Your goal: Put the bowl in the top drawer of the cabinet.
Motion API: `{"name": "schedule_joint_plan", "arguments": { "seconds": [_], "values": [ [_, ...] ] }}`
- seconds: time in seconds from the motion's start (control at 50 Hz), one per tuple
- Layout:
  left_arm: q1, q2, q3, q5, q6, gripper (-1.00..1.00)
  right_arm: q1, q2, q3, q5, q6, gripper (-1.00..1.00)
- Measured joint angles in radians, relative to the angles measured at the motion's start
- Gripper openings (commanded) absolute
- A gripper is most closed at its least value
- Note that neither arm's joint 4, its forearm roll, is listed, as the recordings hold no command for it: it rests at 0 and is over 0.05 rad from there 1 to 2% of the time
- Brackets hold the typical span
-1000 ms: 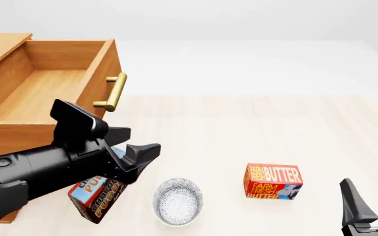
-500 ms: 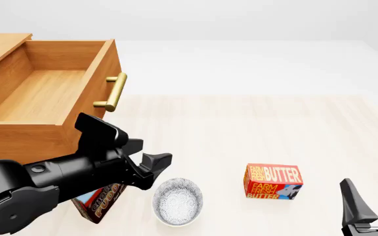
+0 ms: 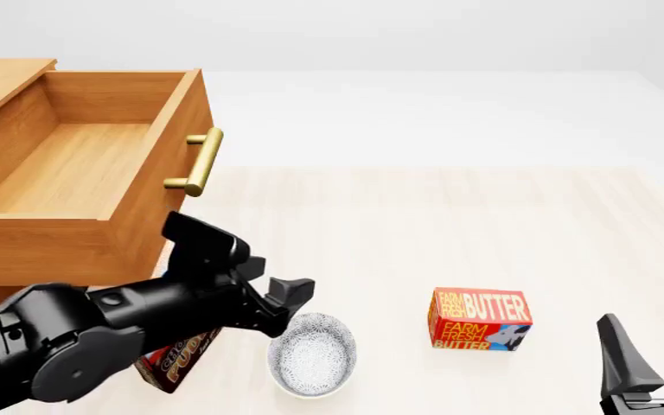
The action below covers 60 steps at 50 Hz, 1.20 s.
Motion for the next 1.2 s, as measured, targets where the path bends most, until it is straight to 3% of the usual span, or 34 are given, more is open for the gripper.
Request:
{"name": "schedule_joint_plan", "arguments": {
  "seconds": [1.2],
  "values": [
    [0.056, 0.2, 0.044, -0.147, 0.003, 1.0, 0.0, 0.0, 0.0, 0.0, 0.0, 1.0]
  ]
}}
